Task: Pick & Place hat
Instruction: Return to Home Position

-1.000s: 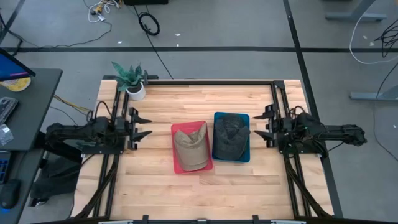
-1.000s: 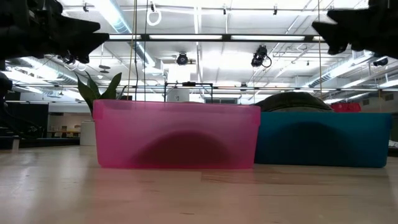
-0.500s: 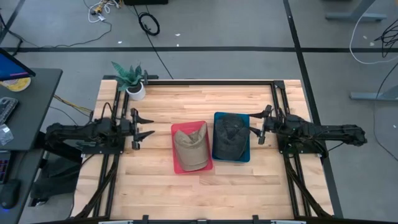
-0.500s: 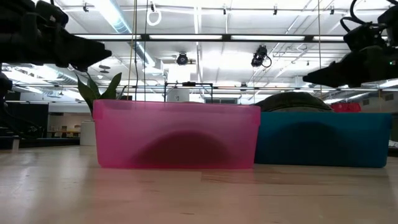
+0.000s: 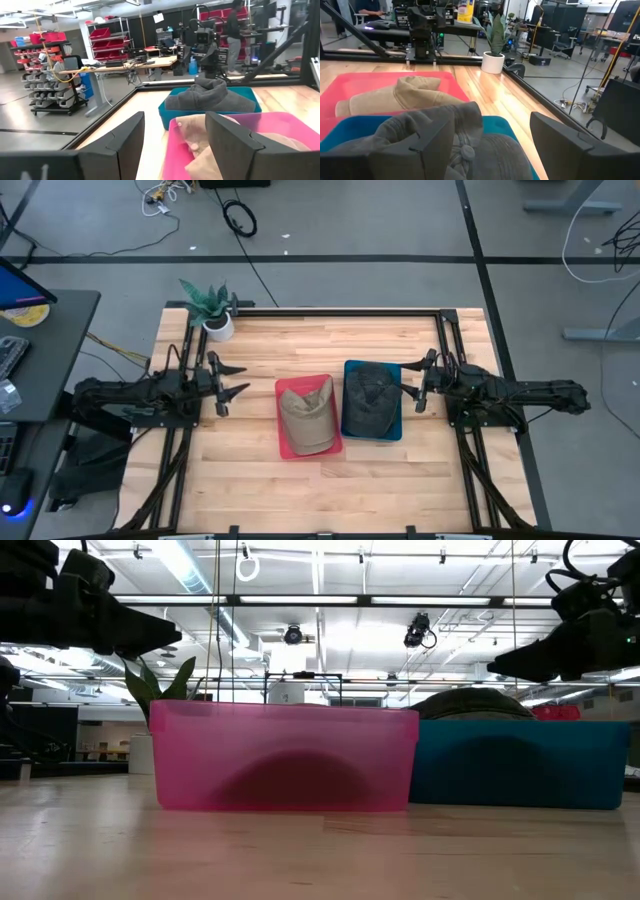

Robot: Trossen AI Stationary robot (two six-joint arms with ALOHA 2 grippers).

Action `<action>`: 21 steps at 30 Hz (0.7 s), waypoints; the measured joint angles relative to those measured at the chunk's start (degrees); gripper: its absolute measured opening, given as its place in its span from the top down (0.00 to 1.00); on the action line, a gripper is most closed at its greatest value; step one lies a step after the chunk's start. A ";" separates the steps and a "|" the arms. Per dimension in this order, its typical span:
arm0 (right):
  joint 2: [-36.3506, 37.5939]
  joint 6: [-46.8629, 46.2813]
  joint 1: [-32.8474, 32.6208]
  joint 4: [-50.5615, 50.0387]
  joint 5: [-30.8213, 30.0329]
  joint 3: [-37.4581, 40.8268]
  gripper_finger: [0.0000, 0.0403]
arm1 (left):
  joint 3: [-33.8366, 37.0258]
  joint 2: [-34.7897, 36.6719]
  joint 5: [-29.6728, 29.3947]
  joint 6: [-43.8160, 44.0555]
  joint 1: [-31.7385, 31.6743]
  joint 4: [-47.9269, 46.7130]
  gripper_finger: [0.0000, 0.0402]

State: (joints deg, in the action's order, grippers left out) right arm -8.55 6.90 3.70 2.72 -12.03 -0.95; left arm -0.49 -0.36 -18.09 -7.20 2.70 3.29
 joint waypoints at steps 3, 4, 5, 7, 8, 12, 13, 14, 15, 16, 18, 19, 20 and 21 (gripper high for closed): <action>-0.01 0.00 0.00 0.09 0.00 0.00 0.35 | 0.02 0.00 -0.44 0.50 0.00 0.67 0.47; -0.01 0.00 0.00 0.13 0.00 0.00 0.35 | 0.04 0.00 -0.22 0.50 -0.02 0.77 0.47; -0.01 -0.03 0.00 0.23 0.01 0.00 0.35 | 0.04 0.00 0.13 0.48 -0.02 0.82 0.47; -0.01 -0.80 0.00 0.56 0.02 0.00 0.35 | 0.04 0.00 0.27 0.52 -0.01 1.06 0.47; -0.01 -1.04 0.00 0.70 0.01 -0.02 0.35 | 0.04 0.00 0.27 0.52 0.00 1.12 0.47; -0.01 -1.95 0.00 0.66 0.02 -0.02 0.35 | 0.04 0.00 0.31 0.52 0.00 1.44 0.47; -0.01 -1.95 0.00 0.68 0.02 -0.02 0.35 | 0.04 0.00 0.31 0.50 0.00 1.46 0.47; -0.01 -1.95 0.00 0.70 0.02 -0.02 0.35 | 0.04 0.00 0.33 0.48 0.00 1.48 0.47; 0.01 -1.95 0.00 0.68 0.02 -0.02 0.35 | 0.04 0.00 0.33 0.52 0.00 1.56 0.47; 0.00 -1.95 0.00 0.70 0.02 -0.02 0.35 | 0.04 0.00 0.38 0.52 0.00 1.67 0.47; 0.01 -1.95 0.00 0.67 0.02 -0.02 0.35 | 0.04 0.00 0.45 0.50 0.00 1.79 0.47; 0.01 -1.95 0.00 0.68 0.02 -0.02 0.35 | 0.04 0.00 0.48 0.50 0.00 1.81 0.47; -0.01 -1.95 0.00 0.68 0.02 -0.02 0.35 | 0.04 0.00 0.50 0.52 0.00 1.81 0.47; 0.00 -1.94 0.00 0.68 0.02 -0.02 0.35 | 0.04 0.00 0.50 0.52 0.00 1.83 0.47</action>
